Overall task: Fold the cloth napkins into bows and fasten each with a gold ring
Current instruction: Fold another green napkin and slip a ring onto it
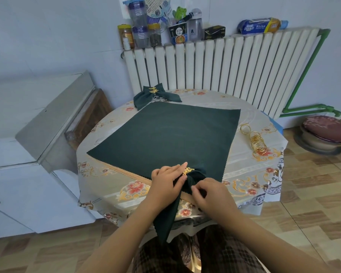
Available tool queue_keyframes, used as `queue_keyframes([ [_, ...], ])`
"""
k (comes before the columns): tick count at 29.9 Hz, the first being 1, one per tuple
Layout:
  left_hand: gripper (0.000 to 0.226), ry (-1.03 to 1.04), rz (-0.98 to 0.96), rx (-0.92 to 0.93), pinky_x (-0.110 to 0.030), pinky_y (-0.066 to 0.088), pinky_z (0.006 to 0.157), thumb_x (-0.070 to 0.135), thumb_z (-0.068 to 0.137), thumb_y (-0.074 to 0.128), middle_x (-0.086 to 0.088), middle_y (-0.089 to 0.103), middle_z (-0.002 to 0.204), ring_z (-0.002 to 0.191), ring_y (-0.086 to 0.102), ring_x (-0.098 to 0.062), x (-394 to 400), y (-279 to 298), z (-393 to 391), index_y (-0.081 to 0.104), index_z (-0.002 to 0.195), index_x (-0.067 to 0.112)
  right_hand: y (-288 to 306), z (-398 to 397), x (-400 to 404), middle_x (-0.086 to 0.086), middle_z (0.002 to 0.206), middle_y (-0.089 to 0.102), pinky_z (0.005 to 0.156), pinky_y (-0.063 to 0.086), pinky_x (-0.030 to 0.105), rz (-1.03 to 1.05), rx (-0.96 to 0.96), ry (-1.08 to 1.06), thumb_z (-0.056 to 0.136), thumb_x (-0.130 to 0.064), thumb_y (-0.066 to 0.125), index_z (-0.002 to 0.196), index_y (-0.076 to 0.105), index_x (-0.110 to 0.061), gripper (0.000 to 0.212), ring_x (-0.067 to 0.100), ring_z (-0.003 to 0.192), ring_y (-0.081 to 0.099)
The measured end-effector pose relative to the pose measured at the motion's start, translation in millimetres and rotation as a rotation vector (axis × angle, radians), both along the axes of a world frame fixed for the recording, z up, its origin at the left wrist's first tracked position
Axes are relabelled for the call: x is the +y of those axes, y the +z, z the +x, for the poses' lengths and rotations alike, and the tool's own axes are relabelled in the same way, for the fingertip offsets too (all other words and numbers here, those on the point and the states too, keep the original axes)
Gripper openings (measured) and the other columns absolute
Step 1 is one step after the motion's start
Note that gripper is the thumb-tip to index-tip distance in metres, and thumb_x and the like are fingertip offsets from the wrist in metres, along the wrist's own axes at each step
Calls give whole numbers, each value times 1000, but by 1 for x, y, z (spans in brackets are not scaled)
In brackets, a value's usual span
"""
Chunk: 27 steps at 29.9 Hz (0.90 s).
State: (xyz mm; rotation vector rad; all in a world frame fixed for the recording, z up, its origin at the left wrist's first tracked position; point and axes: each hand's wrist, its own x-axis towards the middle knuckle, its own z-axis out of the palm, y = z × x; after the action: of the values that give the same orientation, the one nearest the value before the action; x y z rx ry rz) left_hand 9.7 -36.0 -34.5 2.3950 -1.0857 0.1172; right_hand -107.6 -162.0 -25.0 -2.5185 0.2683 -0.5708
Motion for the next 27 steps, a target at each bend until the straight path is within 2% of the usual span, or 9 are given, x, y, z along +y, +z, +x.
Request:
queue_keyframes([
  [3,49,38,-63,57,-21,14,91,49,91,30,16,53,134,124,41,-6,-2,1,-3,47,135,37,11,8,-20,-9,84,55,62,36,4,159,-63,-119,88,-20,61,90,67,-19,7,-2,66,49],
  [6,48,58,-107,63,-22,16,89,48,90,33,16,59,127,119,45,-7,-5,0,-5,52,132,35,6,14,-25,-8,94,53,65,34,0,200,-62,-174,88,-18,63,107,68,-15,20,-4,65,48],
  [12,56,86,-128,28,-22,16,84,57,88,26,17,63,119,112,49,-7,-6,-3,-6,55,129,33,-3,15,-18,-9,85,54,61,37,4,199,-87,-148,85,-9,65,88,72,-9,8,-3,64,48],
  [16,40,144,-130,73,-22,15,84,42,95,39,16,62,120,112,48,-6,-6,-2,-10,55,130,32,-9,9,-18,-11,85,53,62,37,4,155,-44,-95,84,-10,66,85,73,-8,7,-1,65,49],
  [20,44,119,-138,98,-21,14,85,46,92,35,17,59,123,116,45,-7,-6,-1,-8,54,130,35,-5,10,-27,-12,88,53,65,37,2,269,-6,-139,87,-17,62,84,73,-14,11,-3,73,52],
  [23,42,97,-159,159,-22,16,95,38,99,39,14,52,132,124,40,-7,-2,3,-8,44,139,30,-1,15,-32,-7,95,60,70,38,8,378,18,-199,90,-23,58,89,72,-18,16,2,85,56],
  [24,42,133,-182,196,-26,20,100,34,100,39,12,51,133,126,40,-8,0,5,-8,41,141,26,1,18,-35,-5,99,62,75,43,16,394,18,-224,91,-25,56,96,71,-19,17,7,89,58],
  [26,42,284,-180,250,-35,30,105,33,100,38,3,53,132,125,43,-16,5,10,-3,45,139,20,7,23,-44,-2,105,65,81,48,28,445,85,-258,92,-30,55,111,66,-18,25,17,91,63],
  [27,42,369,-100,268,-38,35,104,35,99,39,-1,55,130,122,46,-20,7,13,1,48,136,18,11,27,-48,-1,104,67,82,49,30,471,156,-262,91,-33,57,114,65,-16,29,19,88,64],
])
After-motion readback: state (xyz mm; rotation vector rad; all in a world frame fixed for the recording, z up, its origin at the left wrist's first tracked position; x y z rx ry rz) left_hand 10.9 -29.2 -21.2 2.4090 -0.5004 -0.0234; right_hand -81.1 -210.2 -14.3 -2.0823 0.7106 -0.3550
